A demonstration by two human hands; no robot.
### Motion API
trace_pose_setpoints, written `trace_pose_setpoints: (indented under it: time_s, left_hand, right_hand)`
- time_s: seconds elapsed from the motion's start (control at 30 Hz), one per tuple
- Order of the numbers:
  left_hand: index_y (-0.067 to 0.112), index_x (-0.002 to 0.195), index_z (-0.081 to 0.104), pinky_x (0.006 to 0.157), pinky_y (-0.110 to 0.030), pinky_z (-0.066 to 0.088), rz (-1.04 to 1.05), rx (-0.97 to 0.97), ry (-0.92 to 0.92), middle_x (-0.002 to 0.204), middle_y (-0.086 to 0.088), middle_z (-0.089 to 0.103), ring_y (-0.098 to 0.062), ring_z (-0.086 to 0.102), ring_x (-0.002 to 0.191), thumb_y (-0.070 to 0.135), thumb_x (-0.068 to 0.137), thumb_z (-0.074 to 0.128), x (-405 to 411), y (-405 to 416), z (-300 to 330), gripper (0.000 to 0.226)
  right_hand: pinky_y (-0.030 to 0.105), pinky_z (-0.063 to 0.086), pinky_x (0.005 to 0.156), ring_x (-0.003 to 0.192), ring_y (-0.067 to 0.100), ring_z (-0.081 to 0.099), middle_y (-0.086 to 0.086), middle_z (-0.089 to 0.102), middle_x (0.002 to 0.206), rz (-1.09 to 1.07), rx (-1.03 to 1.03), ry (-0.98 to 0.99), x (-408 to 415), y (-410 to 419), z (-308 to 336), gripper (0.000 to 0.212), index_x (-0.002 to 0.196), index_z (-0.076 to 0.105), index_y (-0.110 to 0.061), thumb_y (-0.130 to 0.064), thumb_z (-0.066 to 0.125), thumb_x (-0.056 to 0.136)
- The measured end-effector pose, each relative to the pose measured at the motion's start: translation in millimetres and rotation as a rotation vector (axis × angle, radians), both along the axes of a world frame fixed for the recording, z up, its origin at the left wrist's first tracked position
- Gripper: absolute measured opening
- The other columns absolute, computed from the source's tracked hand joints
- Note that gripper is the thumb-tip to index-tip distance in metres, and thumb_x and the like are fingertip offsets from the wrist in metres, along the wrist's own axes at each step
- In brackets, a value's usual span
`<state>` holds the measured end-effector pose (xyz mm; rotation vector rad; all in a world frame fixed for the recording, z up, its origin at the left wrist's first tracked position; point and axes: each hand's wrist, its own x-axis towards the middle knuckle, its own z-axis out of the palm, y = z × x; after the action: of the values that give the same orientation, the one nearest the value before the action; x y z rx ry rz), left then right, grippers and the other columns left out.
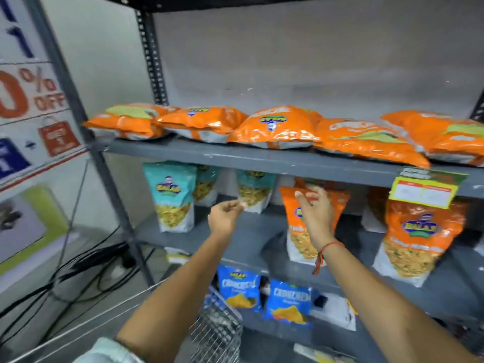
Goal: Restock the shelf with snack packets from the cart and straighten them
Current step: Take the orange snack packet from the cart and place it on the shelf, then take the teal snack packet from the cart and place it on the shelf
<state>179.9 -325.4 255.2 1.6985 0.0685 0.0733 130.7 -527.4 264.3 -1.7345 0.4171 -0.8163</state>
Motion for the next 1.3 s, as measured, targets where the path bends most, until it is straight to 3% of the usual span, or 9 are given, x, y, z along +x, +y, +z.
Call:
trace_pose_setpoints:
  time_s: [0.17, 0.27, 0.47, 0.6, 0.73, 0.83, 0.93, 1.0, 1.3]
  left_hand:
    - [0.017, 0.063, 0.070, 0.079, -0.037, 0.050, 0.154, -0.004, -0.020, 0.059, 0.009, 0.072, -0.003, 0.060, 0.062, 0.018, 0.071, 0.078, -21.7, 147.5, -27.7, 0.011]
    - [0.019, 0.074, 0.076, 0.079, -0.044, 0.056, 0.269, 0.113, 0.059, 0.080, -0.011, 0.078, -0.015, 0.066, 0.074, 0.041, 0.063, 0.075, -46.5, 240.9, -64.0, 0.025]
    - [0.014, 0.055, 0.063, 0.060, -0.036, 0.044, 0.355, 0.318, 0.529, 0.069, -0.024, 0.067, -0.035, 0.068, 0.074, 0.050, 0.057, 0.059, -147.9, 373.0, -186.0, 0.037]
    - [0.012, 0.100, 0.071, 0.082, -0.033, 0.051, 0.198, 0.414, 0.917, 0.108, -0.015, 0.072, -0.031, 0.066, 0.105, 0.035, 0.064, 0.063, -210.3, 388.1, -248.4, 0.044]
    - [0.012, 0.129, 0.052, 0.078, -0.013, 0.049, 0.213, 0.299, 0.994, 0.119, -0.006, 0.061, -0.020, 0.064, 0.098, 0.009, 0.078, 0.069, -210.0, 360.8, -278.7, 0.054]
    - [0.002, 0.129, 0.048, 0.057, -0.001, 0.043, 0.299, 0.210, 0.940, 0.106, -0.009, 0.055, 0.003, 0.057, 0.063, -0.009, 0.077, 0.063, -194.1, 352.6, -311.8, 0.055]
    - [0.008, 0.104, 0.067, 0.076, -0.028, 0.058, 0.435, 0.208, 0.917, 0.101, -0.009, 0.073, -0.016, 0.067, 0.080, 0.001, 0.072, 0.073, -184.7, 344.8, -333.5, 0.034]
    - [0.011, 0.096, 0.072, 0.067, -0.025, 0.053, 0.491, 0.241, 0.922, 0.088, 0.002, 0.072, -0.015, 0.065, 0.078, 0.010, 0.075, 0.074, -181.7, 342.0, -336.7, 0.021]
    - [0.013, 0.087, 0.076, 0.046, -0.009, 0.042, 0.523, 0.222, 0.701, 0.072, 0.003, 0.070, -0.001, 0.056, 0.054, 0.023, 0.074, 0.077, -160.5, 354.1, -303.1, 0.016]
  right_hand:
    - [0.006, 0.040, 0.057, 0.062, 0.000, 0.054, -0.004, 0.057, 0.074, 0.328, -0.013, 0.054, -2.2, 133.0, -17.2, 0.028, 0.108, 0.059, -0.017, -0.020, 0.068, 0.081]
    - [0.006, 0.043, 0.059, 0.068, 0.008, 0.055, -0.002, 0.057, 0.076, 0.636, -0.023, 0.238, -7.8, 205.3, -63.1, 0.030, 0.108, 0.061, -0.012, -0.017, 0.070, 0.080]
    - [0.008, 0.041, 0.057, 0.063, 0.005, 0.050, 0.003, 0.055, 0.074, 1.082, -0.256, 0.742, -25.5, 291.6, -199.1, 0.032, 0.102, 0.059, -0.009, -0.008, 0.075, 0.074]
    - [0.005, 0.036, 0.049, 0.059, 0.002, 0.053, 0.000, 0.054, 0.073, 1.281, -0.436, 1.021, -20.5, 320.8, -268.9, 0.040, 0.106, 0.050, -0.013, 0.002, 0.071, 0.075]
    - [0.008, 0.043, 0.065, 0.079, 0.010, 0.057, 0.009, 0.056, 0.105, 1.455, -0.454, 1.198, 0.0, 335.1, -322.3, 0.069, 0.131, 0.044, -0.001, -0.004, 0.076, 0.070]
    - [0.014, 0.054, 0.067, 0.079, 0.004, 0.067, 0.009, 0.063, 0.106, 1.425, -0.360, 1.141, 14.1, 336.6, -353.0, 0.085, 0.122, 0.053, 0.001, -0.018, 0.091, 0.049]
    - [0.012, 0.053, 0.060, 0.078, 0.000, 0.067, -0.002, 0.069, 0.096, 1.389, -0.330, 1.064, 15.5, 346.4, -352.8, 0.034, 0.105, 0.068, -0.009, -0.005, 0.075, 0.072]
    - [0.011, 0.052, 0.056, 0.077, 0.003, 0.066, -0.012, 0.068, 0.085, 1.393, -0.365, 0.990, 16.9, 348.8, -352.4, 0.013, 0.091, 0.070, -0.015, -0.010, 0.069, 0.079]
    - [0.031, 0.059, 0.072, 0.079, 0.017, 0.070, 0.003, 0.075, 0.083, 1.183, -0.244, 0.861, 17.0, 342.2, -322.9, 0.008, 0.084, 0.071, -0.014, -0.013, 0.064, 0.084]
